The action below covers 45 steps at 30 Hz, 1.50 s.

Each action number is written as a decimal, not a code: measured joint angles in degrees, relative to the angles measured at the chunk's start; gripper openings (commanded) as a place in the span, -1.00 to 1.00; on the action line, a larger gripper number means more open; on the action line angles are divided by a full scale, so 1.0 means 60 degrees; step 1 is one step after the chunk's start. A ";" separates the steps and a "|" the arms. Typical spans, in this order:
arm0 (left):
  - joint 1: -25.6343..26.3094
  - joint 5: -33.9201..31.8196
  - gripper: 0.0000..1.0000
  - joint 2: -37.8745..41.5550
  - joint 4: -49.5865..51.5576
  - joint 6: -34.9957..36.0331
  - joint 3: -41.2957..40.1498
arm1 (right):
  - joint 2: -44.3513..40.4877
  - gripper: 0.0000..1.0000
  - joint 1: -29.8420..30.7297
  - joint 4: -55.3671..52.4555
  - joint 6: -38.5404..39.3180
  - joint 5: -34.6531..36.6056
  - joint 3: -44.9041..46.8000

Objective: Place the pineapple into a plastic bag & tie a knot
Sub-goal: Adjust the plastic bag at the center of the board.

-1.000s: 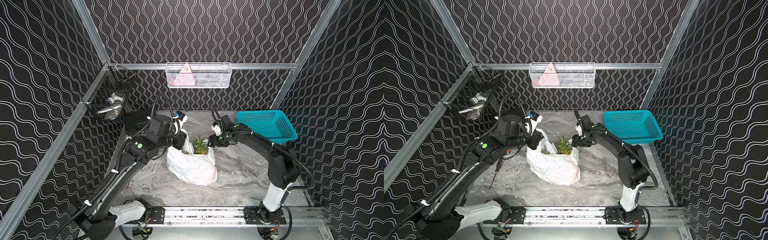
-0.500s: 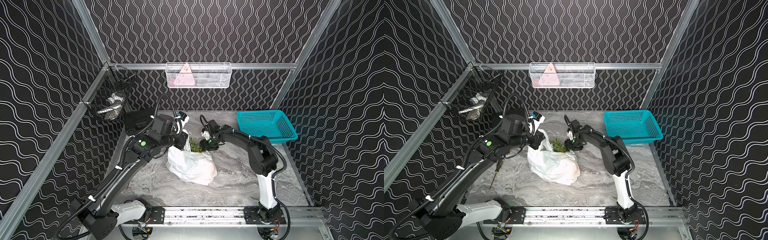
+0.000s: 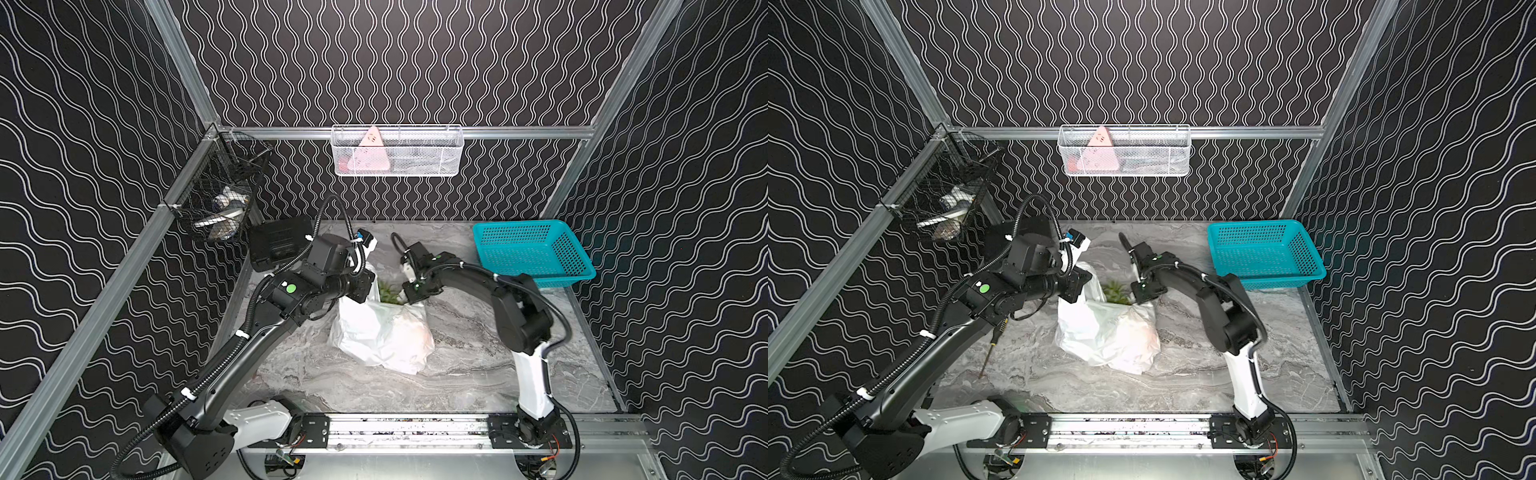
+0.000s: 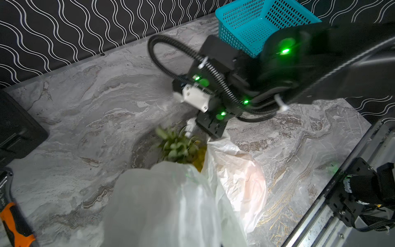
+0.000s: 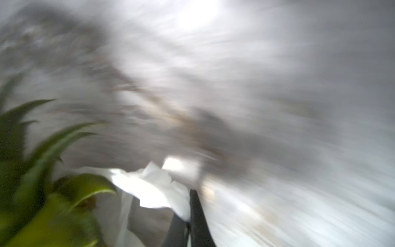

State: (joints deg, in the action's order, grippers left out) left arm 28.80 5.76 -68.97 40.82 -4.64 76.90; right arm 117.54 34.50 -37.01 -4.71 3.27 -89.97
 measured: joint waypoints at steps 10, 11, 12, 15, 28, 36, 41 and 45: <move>0.0000 0.0463 -1.00 -0.0175 -0.0106 -0.0004 0.1049 | -0.4998 -1.00 -0.0586 0.1745 0.0725 0.2969 0.1945; 0.0000 0.0495 -1.00 -0.0237 -0.0120 0.0007 0.1155 | -0.5377 -1.00 -0.0630 0.1891 0.0743 0.2874 0.2047; 0.0000 0.0499 -1.00 -0.0342 -0.0142 0.0029 0.1319 | -0.5774 -1.00 -0.0710 0.2029 0.0750 0.2696 0.2113; 0.0000 0.0499 -1.00 -0.0718 -0.0160 0.0087 0.1869 | -0.6743 -1.00 -0.1198 0.2404 0.0605 0.1705 0.2153; 0.0007 0.0543 -1.00 0.0306 -0.0579 -0.0484 0.0189 | -1.0207 -1.00 -0.1661 0.1745 0.0200 -0.1665 0.2142; 0.0007 0.0987 -1.00 -0.0452 0.0277 -0.0776 0.1020 | -1.0983 -1.00 -0.1683 0.1089 0.0175 -0.2659 0.3417; 0.0007 0.1348 -1.00 -0.0401 0.0000 -0.0739 0.2218 | -1.0925 -0.79 -0.1690 0.0554 0.0586 -0.2677 0.2390; 0.0007 0.2014 -1.00 -0.0353 -0.0379 -0.0532 0.1912 | -1.0721 0.12 -0.1690 -0.0040 0.1082 -0.2980 0.1752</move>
State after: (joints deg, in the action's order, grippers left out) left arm 28.84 17.85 -71.09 38.54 -7.84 88.38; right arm 53.21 24.36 -37.26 1.78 -14.61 -79.46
